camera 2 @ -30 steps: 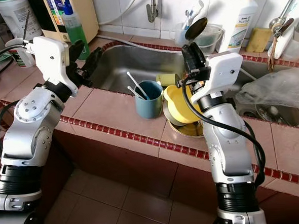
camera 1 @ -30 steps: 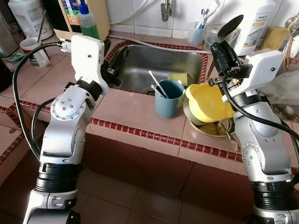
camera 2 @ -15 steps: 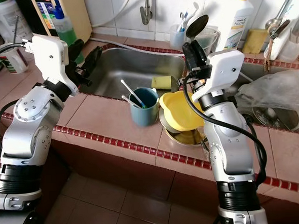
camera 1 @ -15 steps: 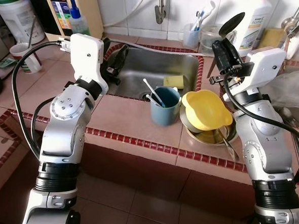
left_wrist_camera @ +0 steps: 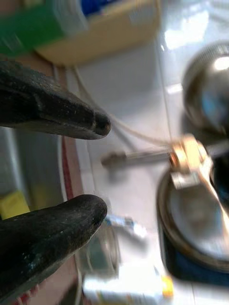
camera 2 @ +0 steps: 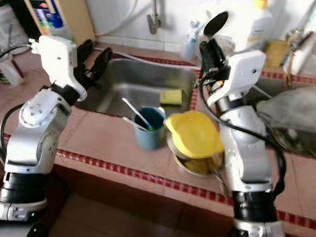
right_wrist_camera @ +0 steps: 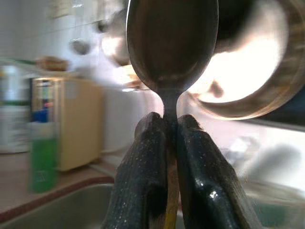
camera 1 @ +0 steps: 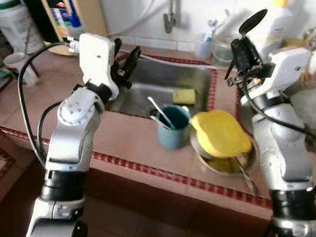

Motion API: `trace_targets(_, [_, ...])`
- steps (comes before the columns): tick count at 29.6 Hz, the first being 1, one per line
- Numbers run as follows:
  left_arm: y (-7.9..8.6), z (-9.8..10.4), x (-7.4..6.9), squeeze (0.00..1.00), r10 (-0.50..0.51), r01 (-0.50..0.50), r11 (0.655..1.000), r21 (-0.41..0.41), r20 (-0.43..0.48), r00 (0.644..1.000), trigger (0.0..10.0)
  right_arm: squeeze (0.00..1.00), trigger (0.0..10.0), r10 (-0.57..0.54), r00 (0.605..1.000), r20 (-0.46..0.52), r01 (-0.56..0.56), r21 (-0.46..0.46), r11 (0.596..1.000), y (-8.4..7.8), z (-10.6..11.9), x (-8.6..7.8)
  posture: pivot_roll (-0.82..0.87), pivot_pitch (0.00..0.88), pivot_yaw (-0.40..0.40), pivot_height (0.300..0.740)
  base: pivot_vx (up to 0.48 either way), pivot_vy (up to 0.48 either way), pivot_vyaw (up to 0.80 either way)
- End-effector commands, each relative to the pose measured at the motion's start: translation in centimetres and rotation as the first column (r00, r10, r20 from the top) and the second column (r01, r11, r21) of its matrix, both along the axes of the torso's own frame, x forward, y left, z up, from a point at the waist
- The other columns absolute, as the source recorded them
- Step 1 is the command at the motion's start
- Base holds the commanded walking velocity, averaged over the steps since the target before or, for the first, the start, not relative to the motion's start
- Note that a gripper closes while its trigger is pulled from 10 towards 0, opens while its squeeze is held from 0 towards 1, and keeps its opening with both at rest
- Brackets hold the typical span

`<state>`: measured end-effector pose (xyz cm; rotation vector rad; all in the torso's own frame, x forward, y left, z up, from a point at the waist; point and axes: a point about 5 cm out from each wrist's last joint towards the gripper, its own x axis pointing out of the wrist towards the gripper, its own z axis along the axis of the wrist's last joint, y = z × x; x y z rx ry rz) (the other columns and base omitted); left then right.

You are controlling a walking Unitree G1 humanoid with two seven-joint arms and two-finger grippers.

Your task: Kitchen organization

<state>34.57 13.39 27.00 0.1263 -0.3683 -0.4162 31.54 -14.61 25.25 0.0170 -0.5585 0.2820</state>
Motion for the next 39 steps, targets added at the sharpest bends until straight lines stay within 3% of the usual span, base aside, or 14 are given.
trace_targets(1, [-0.5, 0.2, -0.1, 0.00, -0.018, 0.018, 1.000, 0.005, 0.005, 1.000, 10.0, 0.00, 10.0, -0.015, 0.999, 0.032, 0.015, 0.000, 1.000, -0.6, 0.8, -0.2, -0.08, 0.093, 0.023, 0.740, 0.000, 0.000, 0.00])
trace_targets(22, [-0.8, 0.2, -0.1, 0.00, -0.033, 0.033, 0.999, 0.008, 0.004, 0.999, 10.0, 0.00, 10.0, -0.021, 0.999, 0.029, 0.021, -0.010, 1.000, -0.8, 0.8, -0.1, -0.09, 0.095, 0.023, 0.740, 0.000, 0.000, 0.00])
trace_targets(39, [-3.6, -0.1, -2.2, 0.00, -0.248, 0.247, 0.967, 0.058, 0.005, 0.969, 10.0, 0.00, 10.0, -0.101, 0.992, -0.069, 0.104, 0.030, 0.994, -5.9, 1.2, 2.5, -0.09, 0.134, 0.036, 0.740, 0.000, 0.000, 0.00])
